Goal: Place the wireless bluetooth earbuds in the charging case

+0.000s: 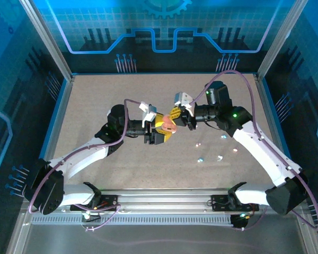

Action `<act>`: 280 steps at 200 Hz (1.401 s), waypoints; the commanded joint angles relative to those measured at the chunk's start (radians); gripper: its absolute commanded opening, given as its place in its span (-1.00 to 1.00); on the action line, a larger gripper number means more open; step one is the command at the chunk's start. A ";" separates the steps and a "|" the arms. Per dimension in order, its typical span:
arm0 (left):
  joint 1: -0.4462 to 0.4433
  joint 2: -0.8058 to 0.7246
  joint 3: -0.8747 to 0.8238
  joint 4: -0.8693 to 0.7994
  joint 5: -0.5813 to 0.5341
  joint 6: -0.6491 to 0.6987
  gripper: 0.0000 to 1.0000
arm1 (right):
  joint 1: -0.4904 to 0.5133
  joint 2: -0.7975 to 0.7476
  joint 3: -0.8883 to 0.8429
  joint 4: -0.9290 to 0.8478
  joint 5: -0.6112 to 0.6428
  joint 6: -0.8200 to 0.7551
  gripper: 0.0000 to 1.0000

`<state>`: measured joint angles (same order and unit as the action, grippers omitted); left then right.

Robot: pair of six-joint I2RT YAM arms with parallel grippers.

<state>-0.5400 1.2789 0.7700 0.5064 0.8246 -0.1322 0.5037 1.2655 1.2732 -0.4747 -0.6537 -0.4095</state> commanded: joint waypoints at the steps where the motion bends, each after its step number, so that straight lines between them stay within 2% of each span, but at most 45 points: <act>1: -0.009 0.013 0.029 0.040 0.008 -0.005 0.32 | 0.011 -0.021 -0.011 0.025 -0.001 -0.009 -0.69; 19: -0.008 0.017 0.028 0.038 0.009 -0.005 0.27 | 0.012 -0.020 -0.012 0.028 -0.002 -0.001 -0.69; 38: -0.009 0.017 0.025 0.039 0.011 -0.004 0.35 | 0.012 -0.021 -0.011 0.030 -0.004 0.003 -0.69; 71: -0.008 0.013 0.027 0.040 0.014 -0.001 0.33 | 0.012 -0.015 -0.008 0.027 -0.002 0.005 -0.69; 134: -0.008 0.014 0.028 0.059 0.015 -0.014 0.19 | 0.012 -0.015 -0.009 0.016 -0.006 -0.008 -0.69; 202: -0.009 0.017 0.022 0.072 0.015 -0.018 0.26 | 0.012 -0.017 -0.012 0.022 0.000 -0.002 -0.69; 239: -0.009 0.017 0.024 0.064 0.018 -0.015 0.12 | 0.010 -0.016 -0.013 0.024 -0.002 0.004 -0.69; 263: -0.008 0.016 0.020 0.063 0.016 -0.008 0.31 | 0.011 -0.017 -0.012 0.026 0.005 0.014 -0.69; 280: -0.007 0.014 0.018 0.060 0.018 -0.004 0.33 | 0.009 -0.016 -0.012 0.027 0.005 0.021 -0.69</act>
<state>-0.5453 1.2900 0.7700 0.5518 0.8280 -0.1543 0.5041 1.2655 1.2732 -0.4553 -0.6426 -0.4065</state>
